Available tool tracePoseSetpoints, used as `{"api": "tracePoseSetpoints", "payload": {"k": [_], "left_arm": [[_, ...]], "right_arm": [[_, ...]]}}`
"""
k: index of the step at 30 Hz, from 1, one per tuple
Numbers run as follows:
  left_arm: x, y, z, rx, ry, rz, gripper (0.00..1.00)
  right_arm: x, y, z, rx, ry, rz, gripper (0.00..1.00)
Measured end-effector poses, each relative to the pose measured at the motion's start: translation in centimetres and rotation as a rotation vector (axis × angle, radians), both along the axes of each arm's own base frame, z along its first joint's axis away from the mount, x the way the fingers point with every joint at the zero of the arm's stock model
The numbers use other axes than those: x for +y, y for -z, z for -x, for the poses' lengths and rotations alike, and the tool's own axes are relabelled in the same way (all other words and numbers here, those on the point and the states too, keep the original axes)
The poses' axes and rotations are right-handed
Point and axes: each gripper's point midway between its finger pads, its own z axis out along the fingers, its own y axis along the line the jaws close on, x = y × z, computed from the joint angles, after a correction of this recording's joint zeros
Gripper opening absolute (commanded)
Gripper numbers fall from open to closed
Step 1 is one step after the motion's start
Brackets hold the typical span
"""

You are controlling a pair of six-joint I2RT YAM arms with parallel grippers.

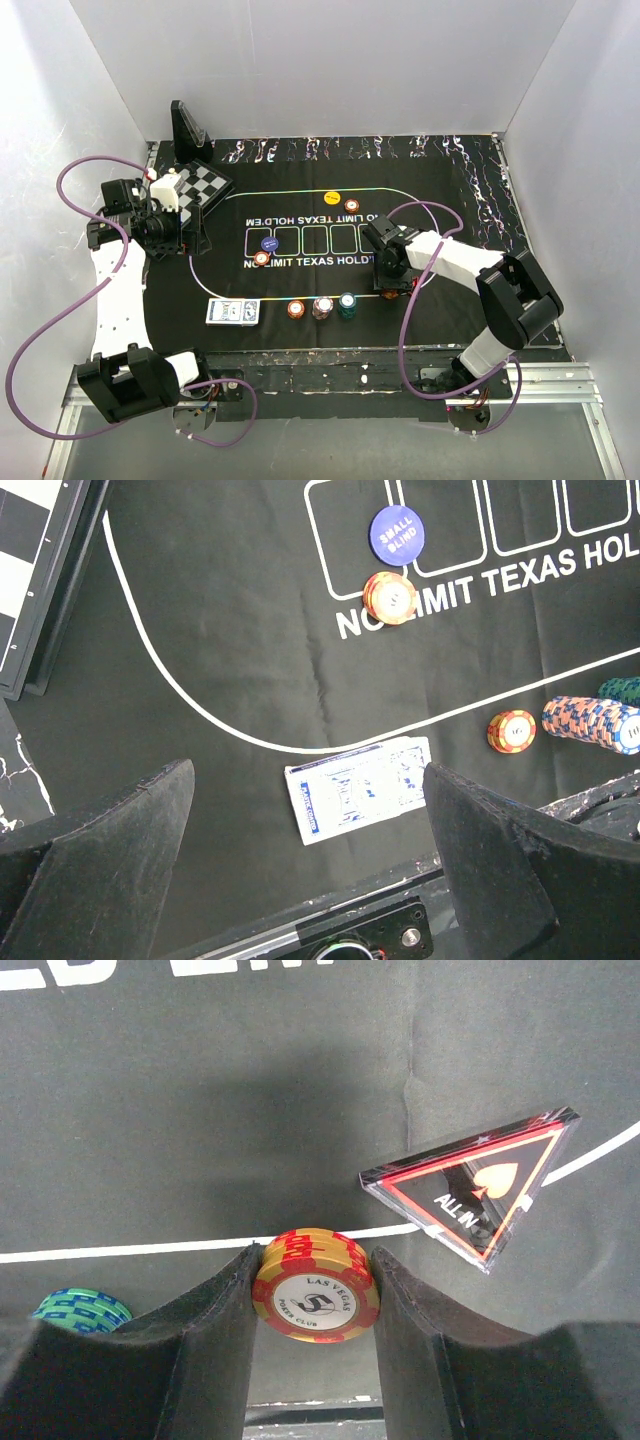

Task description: Distribute texas hold em gaming equipment

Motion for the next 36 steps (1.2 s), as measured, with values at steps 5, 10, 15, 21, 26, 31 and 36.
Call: {"api": "tracePoseSetpoints", "payload": {"k": [5,10,15,21,26,31,36], "left_arm": [[0.0,0.0,0.0,0.002,0.0,0.001,1.0],[-0.1,0.0,0.0,0.003,0.002,0.004,1.0],[-0.1,0.1,0.0,0.004,0.003,0.005,1.0],[-0.1,0.1,0.0,0.006,0.003,0.006,1.0],[-0.1,0.1,0.0,0.005,0.003,0.006,1.0],[-0.1,0.1,0.0,0.005,0.002,0.006,1.0],[-0.1,0.1,0.0,0.006,0.002,0.007,1.0]], "right_arm": [[-0.1,0.3,-0.2,-0.015,0.017,0.003,0.48],[-0.1,0.3,-0.4,-0.021,0.025,0.001,0.64],[0.0,0.4,-0.7,-0.029,0.037,-0.006,0.7],[0.0,0.4,-0.6,-0.025,0.046,-0.009,0.71],[0.5,-2.6,-1.0,-0.072,0.038,-0.041,0.74],[4.4,-9.5,-3.4,-0.23,-0.038,-0.128,0.83],[10.0,-13.8,-1.9,-0.306,-0.259,-0.227,0.87]]}}
